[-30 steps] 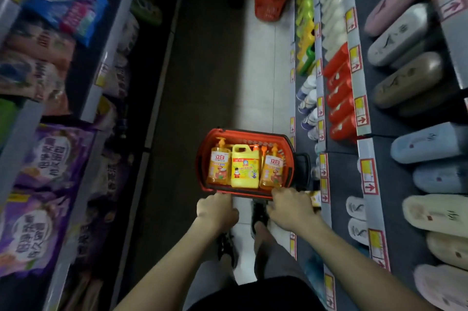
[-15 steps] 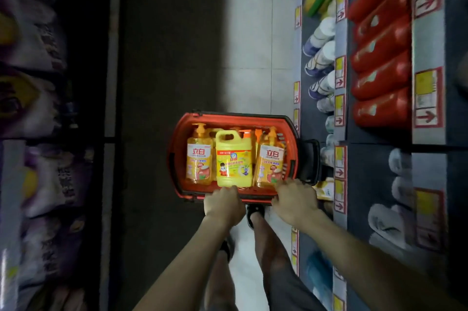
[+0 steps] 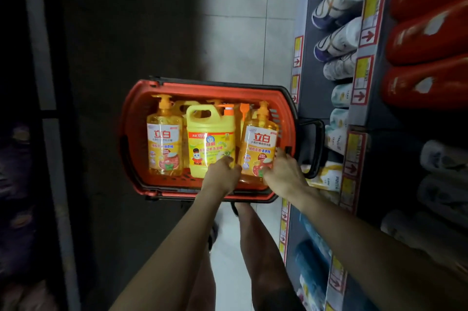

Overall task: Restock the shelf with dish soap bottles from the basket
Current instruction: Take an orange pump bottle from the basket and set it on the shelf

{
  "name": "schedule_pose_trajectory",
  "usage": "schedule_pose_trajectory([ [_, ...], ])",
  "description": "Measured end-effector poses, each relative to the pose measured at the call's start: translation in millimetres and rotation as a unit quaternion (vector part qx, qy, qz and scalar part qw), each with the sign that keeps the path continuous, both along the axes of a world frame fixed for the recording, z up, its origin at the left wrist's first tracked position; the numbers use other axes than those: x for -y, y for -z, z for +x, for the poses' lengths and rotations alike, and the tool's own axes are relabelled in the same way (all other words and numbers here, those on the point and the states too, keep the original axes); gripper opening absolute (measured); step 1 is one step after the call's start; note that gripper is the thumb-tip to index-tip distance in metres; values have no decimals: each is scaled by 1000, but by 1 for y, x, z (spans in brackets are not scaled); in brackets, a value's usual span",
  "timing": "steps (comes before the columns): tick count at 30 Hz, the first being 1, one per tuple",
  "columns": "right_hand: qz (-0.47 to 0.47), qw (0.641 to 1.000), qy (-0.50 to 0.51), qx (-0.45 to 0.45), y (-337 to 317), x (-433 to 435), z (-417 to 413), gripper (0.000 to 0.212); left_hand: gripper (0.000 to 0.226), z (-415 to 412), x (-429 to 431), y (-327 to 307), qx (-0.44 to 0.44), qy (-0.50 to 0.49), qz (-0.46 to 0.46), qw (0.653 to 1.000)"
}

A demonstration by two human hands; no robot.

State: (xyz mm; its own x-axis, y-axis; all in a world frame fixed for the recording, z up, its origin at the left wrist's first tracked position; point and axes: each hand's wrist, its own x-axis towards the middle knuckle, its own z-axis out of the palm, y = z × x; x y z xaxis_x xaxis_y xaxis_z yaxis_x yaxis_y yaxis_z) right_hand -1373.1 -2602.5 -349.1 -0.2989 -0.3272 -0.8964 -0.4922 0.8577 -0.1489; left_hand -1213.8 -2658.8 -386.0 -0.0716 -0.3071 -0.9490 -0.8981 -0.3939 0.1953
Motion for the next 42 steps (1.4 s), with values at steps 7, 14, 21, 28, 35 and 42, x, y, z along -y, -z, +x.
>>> schedule_pose_trajectory([
  [7, 41, 966, 255, 4, 37, 2, 19, 42, 41, -17, -13, 19, 11, -158, 47, 986],
  [14, 5, 931, 358, 66, 54, -1, 26, 38, 43, -19, -13, 25, -23, -161, 64, 985],
  [21, -15, 926, 363, 102, 54, -5, 34, 38, 43, -15, 3, 26, -13, 10, 34, 999],
  [28, 25, 871, 462, 164, 50, 0, 33, 46, 47, -9, 15, 23, -43, 95, 44, 994],
  [35, 37, 879, 416, 229, 33, -7, 11, 47, 53, -10, 11, 5, -62, -176, 86, 979],
  [42, -15, 884, 361, 296, 0, -11, -5, 51, 38, -11, 12, -18, -176, -451, 140, 864],
])
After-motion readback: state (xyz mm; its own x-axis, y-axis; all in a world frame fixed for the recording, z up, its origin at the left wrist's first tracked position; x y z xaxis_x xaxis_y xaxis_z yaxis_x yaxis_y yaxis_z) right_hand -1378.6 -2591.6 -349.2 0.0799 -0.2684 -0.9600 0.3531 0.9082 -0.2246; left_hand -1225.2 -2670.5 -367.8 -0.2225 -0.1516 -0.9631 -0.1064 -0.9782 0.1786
